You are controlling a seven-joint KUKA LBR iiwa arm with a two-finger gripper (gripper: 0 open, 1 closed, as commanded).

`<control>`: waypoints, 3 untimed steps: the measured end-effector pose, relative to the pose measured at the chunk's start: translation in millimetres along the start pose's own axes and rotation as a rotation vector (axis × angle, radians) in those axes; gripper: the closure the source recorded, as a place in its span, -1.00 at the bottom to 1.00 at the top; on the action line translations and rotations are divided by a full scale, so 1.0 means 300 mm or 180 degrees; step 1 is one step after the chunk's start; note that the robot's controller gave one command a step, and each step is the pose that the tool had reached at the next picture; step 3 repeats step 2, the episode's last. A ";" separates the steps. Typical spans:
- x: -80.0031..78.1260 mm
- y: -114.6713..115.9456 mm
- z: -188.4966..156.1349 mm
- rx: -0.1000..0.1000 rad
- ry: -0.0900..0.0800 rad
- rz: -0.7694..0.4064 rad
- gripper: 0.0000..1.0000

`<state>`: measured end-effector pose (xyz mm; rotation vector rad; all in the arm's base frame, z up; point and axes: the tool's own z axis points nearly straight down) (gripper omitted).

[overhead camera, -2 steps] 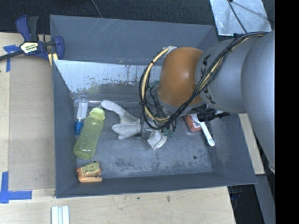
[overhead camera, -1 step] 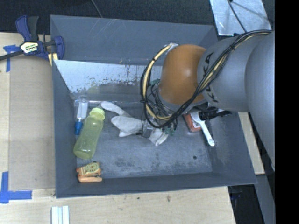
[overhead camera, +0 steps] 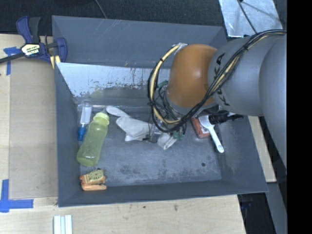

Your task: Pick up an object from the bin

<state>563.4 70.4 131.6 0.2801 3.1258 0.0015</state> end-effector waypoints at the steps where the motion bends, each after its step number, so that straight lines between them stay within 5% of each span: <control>1: -0.001 0.000 -0.027 0.0000 0.0000 -0.0001 1.00; 3: -0.002 0.000 -0.051 -0.0001 -0.0002 -0.0001 1.00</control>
Offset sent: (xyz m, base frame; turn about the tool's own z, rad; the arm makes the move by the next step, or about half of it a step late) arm 0.0000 0.0001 0.0145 0.0000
